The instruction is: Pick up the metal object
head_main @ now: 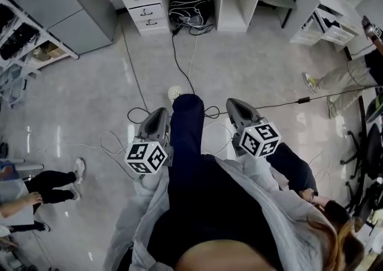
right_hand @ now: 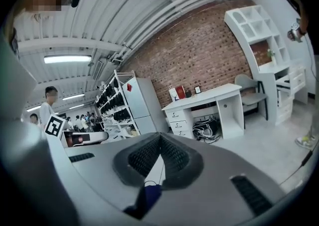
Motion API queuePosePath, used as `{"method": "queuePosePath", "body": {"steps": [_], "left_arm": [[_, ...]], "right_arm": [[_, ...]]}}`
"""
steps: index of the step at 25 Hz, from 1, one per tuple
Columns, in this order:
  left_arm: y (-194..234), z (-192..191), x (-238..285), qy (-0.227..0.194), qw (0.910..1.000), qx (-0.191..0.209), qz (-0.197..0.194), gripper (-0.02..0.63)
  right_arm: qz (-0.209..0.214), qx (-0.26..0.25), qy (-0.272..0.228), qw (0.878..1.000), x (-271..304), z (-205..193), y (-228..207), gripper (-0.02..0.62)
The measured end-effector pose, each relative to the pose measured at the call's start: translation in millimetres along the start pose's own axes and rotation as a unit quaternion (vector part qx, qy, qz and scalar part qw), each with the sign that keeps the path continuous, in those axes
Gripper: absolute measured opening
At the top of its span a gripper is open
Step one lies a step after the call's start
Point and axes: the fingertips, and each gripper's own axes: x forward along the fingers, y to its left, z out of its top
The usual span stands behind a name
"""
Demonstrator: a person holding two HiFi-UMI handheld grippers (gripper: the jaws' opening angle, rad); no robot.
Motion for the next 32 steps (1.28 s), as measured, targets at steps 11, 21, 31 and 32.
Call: {"method": "queuePosePath", "body": {"steps": [11, 21, 31, 32], "left_arm": [[50.8, 16.7, 113.7, -0.002, 0.9999, -0.015, -0.003, 0.037], [101.1, 91.3, 284.2, 0.004, 0.9994, -0.022, -0.026, 0.037], [154.6, 130.4, 371.6, -0.004, 0.9997, -0.018, -0.012, 0.037], [158.3, 132.1, 375.8, -0.003, 0.9998, -0.016, -0.011, 0.037]], "right_arm": [[-0.006, -0.031, 0.01, 0.999, 93.6, 43.2, -54.6, 0.006], [-0.012, 0.075, -0.008, 0.997, 226.9, 144.3, -141.6, 0.228], [0.0, 0.138, -0.044, 0.99, 322.7, 205.0, -196.5, 0.272], [0.001, 0.141, -0.044, 0.989, 329.2, 206.1, -198.3, 0.271]]}}
